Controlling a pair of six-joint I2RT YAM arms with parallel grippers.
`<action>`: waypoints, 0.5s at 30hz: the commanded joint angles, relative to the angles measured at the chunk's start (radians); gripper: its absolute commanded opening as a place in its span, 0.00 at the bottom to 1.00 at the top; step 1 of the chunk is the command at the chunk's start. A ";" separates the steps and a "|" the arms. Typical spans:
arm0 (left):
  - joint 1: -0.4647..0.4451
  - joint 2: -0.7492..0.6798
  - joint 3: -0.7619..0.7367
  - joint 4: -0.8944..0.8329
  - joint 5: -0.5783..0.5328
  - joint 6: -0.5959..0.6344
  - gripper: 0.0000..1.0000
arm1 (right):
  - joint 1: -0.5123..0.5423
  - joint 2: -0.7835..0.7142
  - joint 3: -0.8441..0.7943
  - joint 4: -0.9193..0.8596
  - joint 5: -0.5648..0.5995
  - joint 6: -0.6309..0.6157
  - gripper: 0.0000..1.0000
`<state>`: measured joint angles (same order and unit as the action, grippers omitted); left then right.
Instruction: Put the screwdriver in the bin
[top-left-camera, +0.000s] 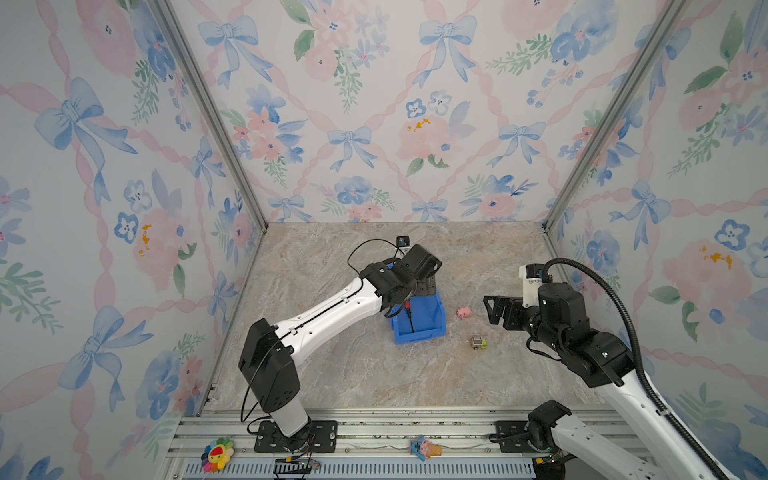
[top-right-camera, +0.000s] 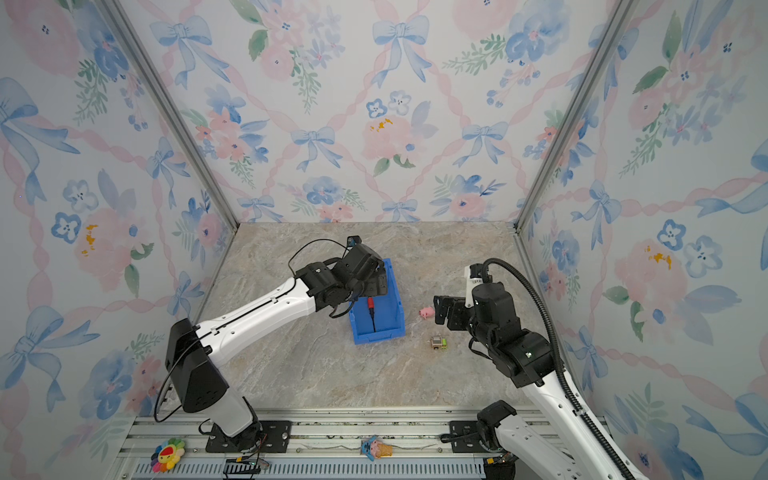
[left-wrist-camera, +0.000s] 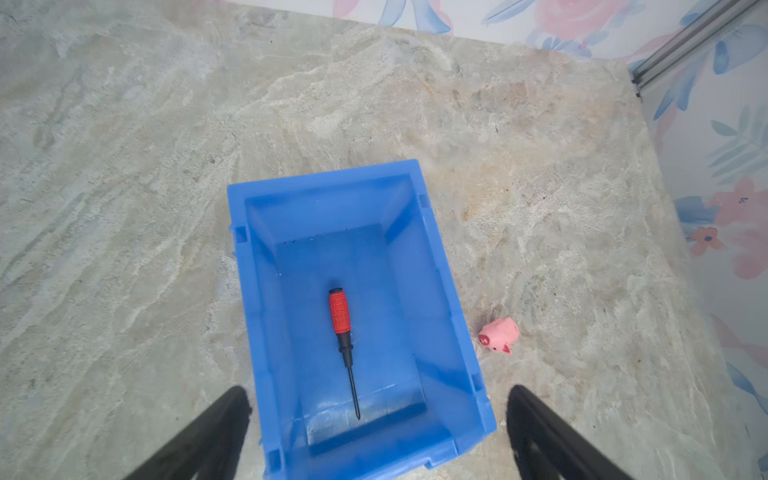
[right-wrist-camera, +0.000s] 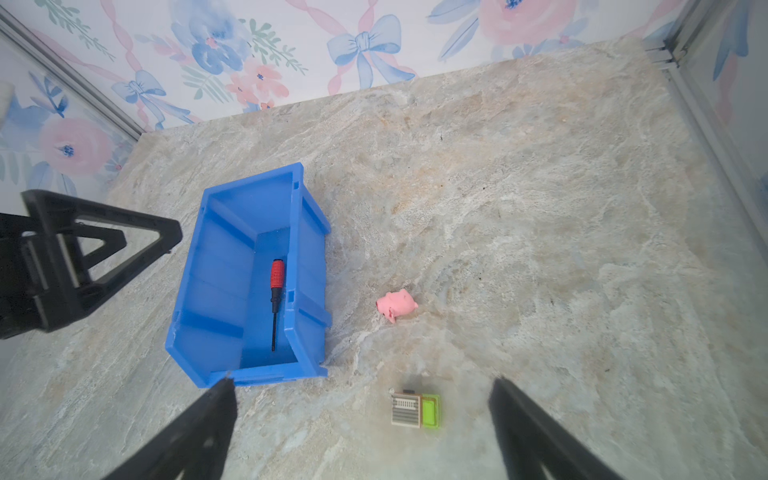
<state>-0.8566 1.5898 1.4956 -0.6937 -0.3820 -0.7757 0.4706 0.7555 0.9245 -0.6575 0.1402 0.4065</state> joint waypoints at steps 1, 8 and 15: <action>0.000 -0.130 -0.095 -0.004 -0.033 0.102 0.97 | -0.010 -0.018 -0.028 -0.037 0.022 -0.015 0.97; 0.119 -0.407 -0.366 0.032 -0.108 0.177 0.98 | -0.057 -0.050 -0.069 -0.024 0.005 0.051 0.97; 0.365 -0.676 -0.681 0.236 -0.072 0.303 0.97 | -0.141 -0.072 -0.158 0.024 0.087 0.085 0.97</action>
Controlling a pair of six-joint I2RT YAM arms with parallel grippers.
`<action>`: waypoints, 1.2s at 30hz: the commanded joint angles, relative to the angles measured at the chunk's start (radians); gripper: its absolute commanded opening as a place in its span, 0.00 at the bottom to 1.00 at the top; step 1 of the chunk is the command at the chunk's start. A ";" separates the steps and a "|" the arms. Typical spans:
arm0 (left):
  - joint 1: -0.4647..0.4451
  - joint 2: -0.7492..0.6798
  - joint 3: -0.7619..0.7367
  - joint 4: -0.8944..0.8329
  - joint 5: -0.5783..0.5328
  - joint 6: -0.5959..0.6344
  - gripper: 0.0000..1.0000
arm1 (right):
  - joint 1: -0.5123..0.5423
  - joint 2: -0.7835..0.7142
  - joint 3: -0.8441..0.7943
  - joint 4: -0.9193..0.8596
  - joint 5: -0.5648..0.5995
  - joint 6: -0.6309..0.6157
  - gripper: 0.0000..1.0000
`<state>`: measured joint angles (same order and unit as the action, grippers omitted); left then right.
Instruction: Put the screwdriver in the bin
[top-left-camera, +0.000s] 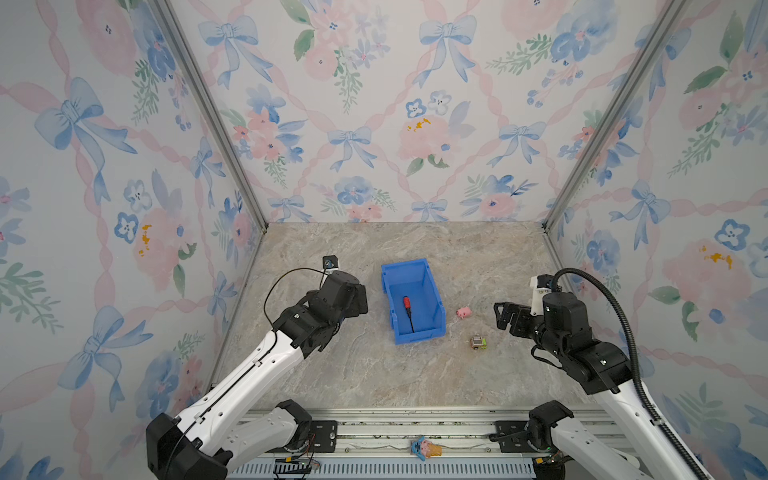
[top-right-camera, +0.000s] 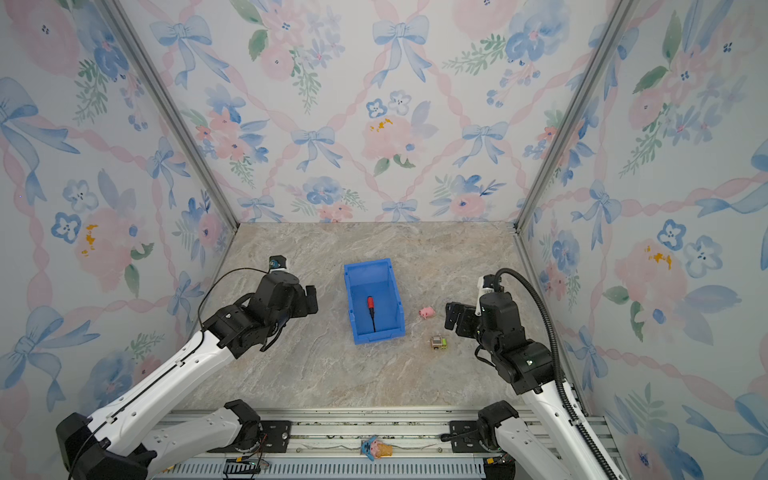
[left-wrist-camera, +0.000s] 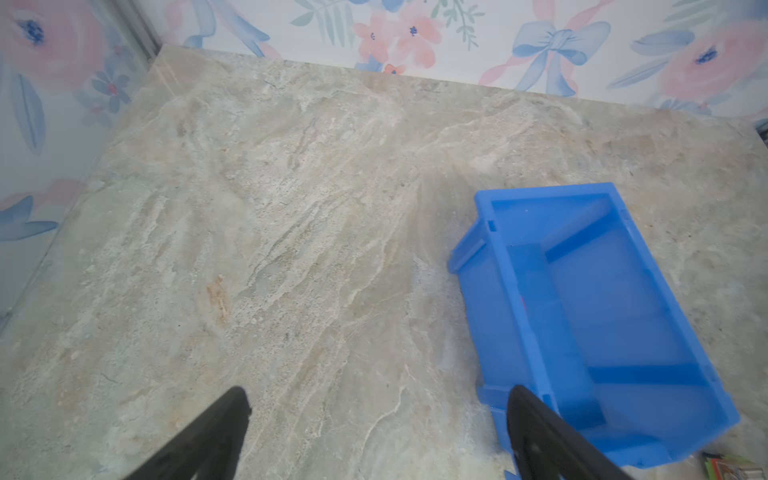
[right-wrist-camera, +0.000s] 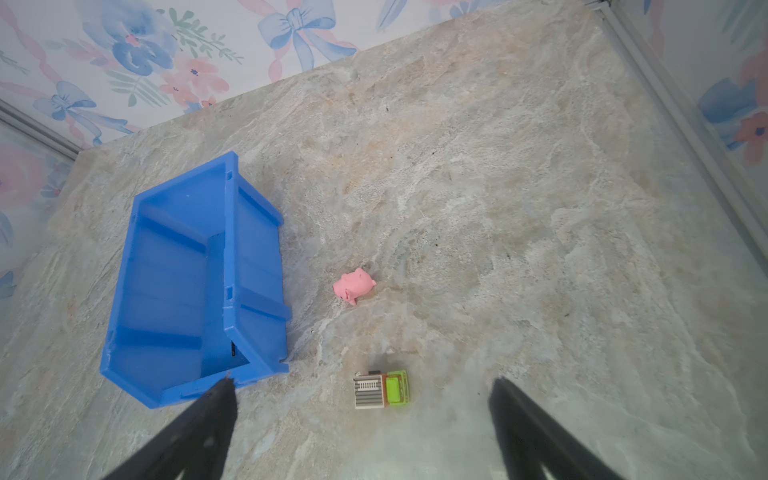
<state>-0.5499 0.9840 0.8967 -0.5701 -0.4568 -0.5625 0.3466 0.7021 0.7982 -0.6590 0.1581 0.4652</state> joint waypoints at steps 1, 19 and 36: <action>0.097 -0.104 -0.134 0.147 0.005 0.101 0.98 | -0.026 -0.030 -0.051 0.037 0.106 0.015 0.97; 0.332 -0.287 -0.518 0.494 0.017 0.418 0.98 | -0.169 -0.186 -0.497 0.529 0.067 -0.382 0.97; 0.484 -0.063 -0.754 1.053 0.064 0.407 0.97 | -0.204 0.230 -0.547 1.006 0.080 -0.467 0.97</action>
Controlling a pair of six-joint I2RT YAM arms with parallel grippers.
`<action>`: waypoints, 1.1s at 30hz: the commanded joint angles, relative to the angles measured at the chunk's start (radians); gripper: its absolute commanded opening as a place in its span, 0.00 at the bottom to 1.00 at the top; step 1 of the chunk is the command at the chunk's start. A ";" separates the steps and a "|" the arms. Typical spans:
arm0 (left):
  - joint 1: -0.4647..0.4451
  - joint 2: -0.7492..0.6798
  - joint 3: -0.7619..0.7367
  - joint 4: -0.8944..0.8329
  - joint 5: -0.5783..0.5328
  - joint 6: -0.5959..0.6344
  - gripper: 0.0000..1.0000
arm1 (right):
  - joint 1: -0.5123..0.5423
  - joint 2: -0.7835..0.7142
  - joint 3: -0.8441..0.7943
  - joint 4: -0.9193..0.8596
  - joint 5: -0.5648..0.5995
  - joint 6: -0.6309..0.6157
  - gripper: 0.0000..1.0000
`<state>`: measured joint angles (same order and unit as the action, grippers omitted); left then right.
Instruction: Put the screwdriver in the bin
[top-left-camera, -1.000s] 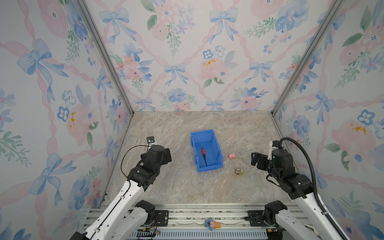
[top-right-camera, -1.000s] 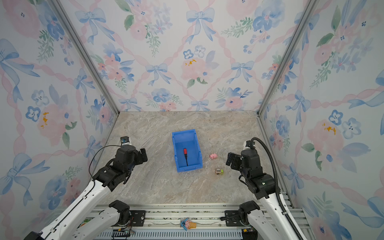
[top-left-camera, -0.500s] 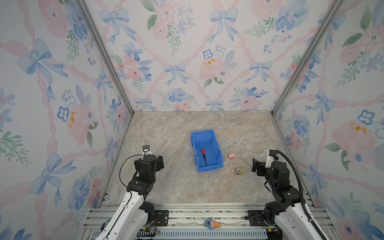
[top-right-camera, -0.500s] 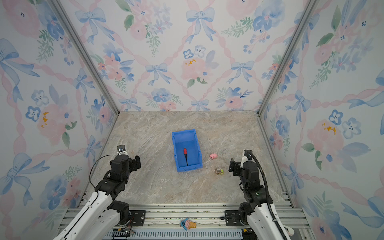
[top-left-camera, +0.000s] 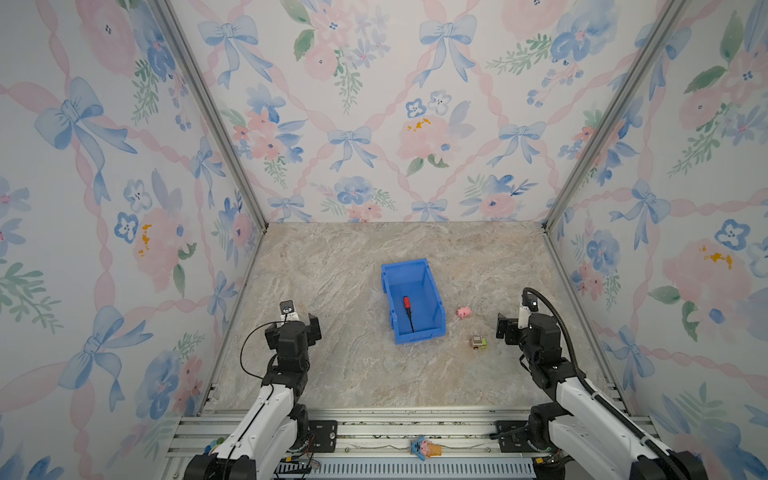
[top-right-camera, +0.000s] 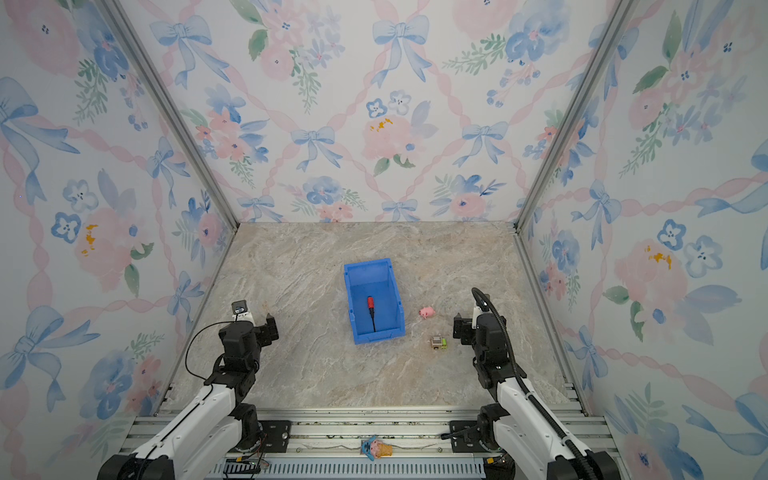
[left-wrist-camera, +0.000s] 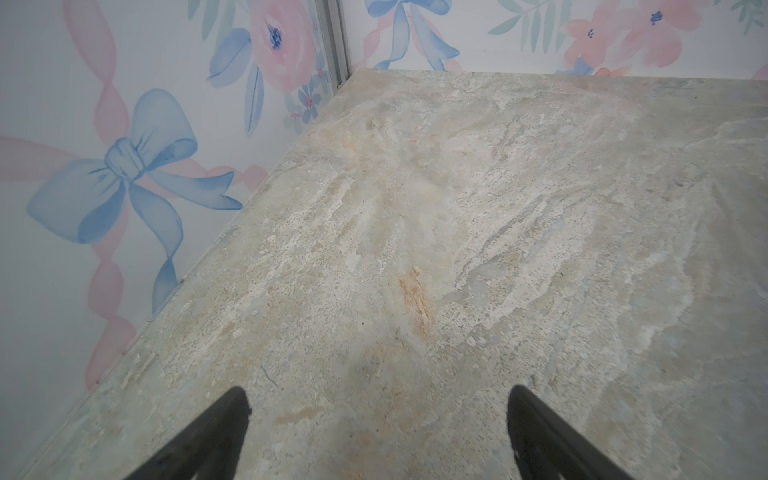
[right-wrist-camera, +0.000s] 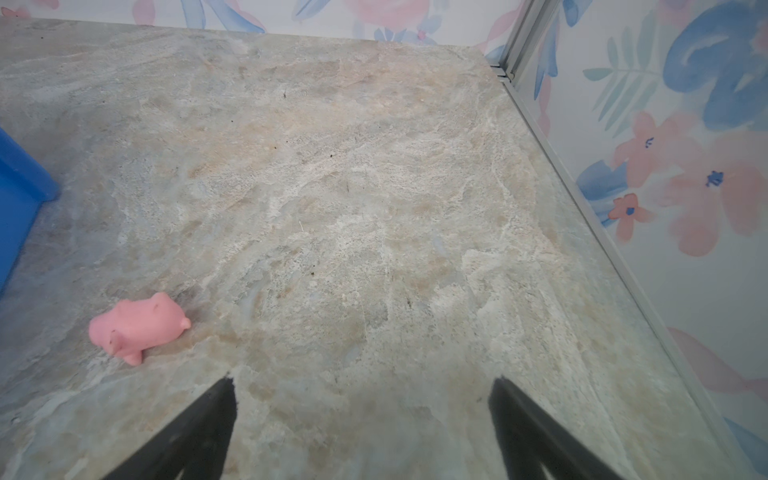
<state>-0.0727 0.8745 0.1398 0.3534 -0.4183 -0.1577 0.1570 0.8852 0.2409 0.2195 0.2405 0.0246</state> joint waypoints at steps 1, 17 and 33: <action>0.007 0.074 0.004 0.168 0.030 0.009 0.98 | -0.017 0.080 0.018 0.149 -0.008 -0.028 0.97; 0.049 0.436 0.054 0.658 0.097 0.046 0.98 | -0.030 0.414 0.166 0.336 -0.045 -0.023 0.97; 0.034 0.675 0.095 0.838 0.214 0.094 0.98 | -0.094 0.651 0.146 0.687 -0.007 0.003 0.97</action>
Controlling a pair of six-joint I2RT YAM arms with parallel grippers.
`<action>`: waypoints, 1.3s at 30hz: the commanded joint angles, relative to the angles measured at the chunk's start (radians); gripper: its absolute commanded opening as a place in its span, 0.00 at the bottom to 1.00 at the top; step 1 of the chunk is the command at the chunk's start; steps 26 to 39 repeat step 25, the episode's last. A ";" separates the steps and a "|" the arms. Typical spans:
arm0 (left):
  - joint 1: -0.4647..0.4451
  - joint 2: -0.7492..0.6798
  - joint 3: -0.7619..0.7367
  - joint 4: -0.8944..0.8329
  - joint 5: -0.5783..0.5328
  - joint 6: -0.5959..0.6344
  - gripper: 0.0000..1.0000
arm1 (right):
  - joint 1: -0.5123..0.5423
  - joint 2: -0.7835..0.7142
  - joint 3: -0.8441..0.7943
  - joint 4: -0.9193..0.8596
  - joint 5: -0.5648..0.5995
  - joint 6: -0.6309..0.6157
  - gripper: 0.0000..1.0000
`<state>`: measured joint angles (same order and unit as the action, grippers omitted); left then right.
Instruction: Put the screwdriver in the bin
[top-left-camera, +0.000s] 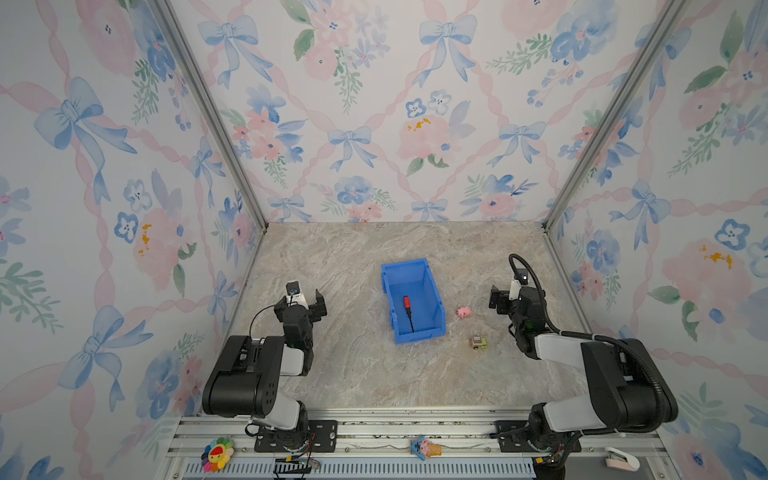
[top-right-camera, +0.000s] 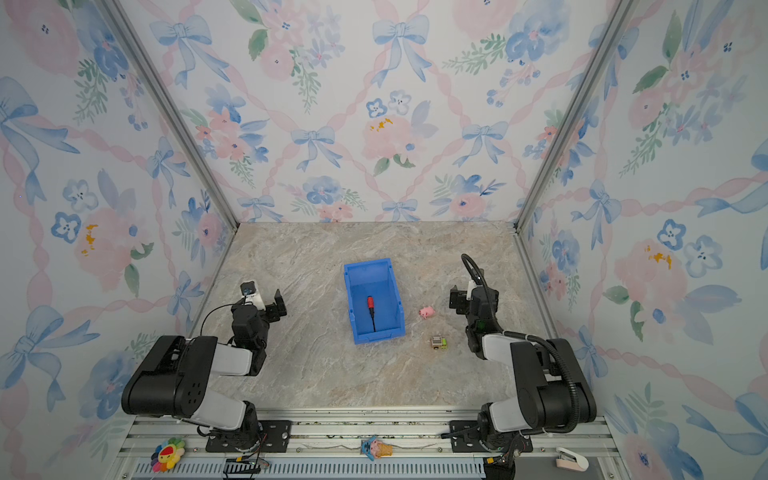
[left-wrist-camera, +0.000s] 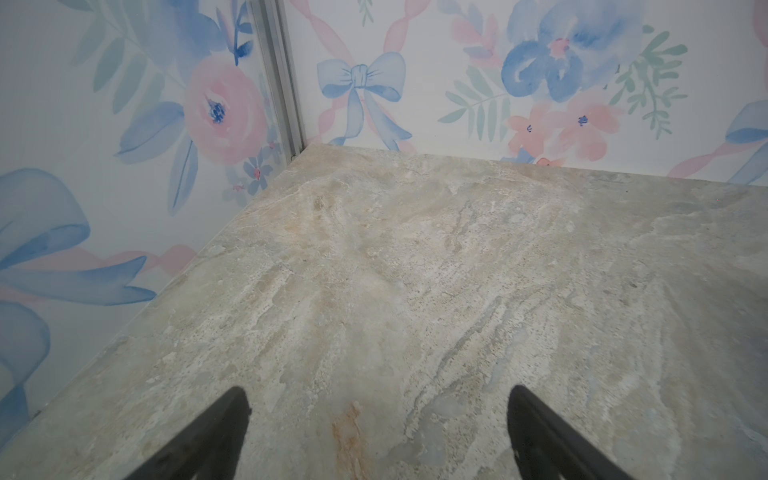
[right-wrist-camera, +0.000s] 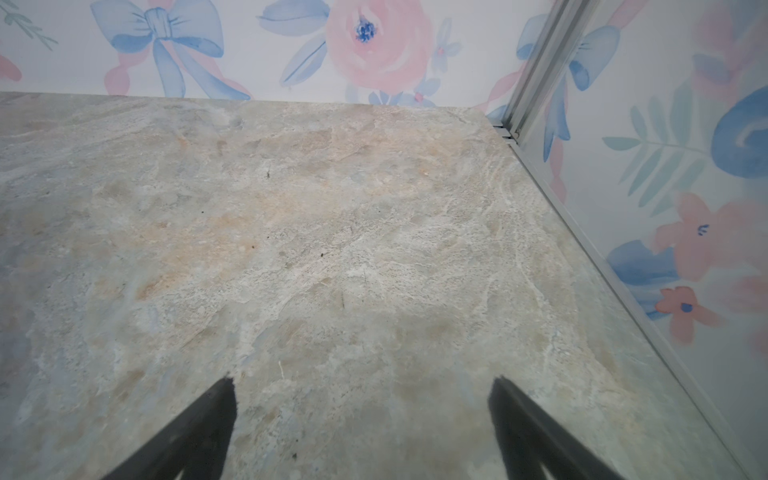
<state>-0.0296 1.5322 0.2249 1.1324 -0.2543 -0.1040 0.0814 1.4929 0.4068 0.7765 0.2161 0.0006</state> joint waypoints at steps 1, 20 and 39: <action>-0.009 0.018 0.010 0.059 0.050 0.040 0.98 | -0.016 0.052 -0.018 0.136 0.016 0.022 0.97; -0.028 0.032 0.019 0.066 0.064 0.073 0.97 | -0.014 0.052 -0.019 0.133 0.017 0.020 0.97; -0.027 0.029 0.016 0.067 0.067 0.073 0.97 | -0.014 0.052 -0.019 0.134 0.017 0.020 0.97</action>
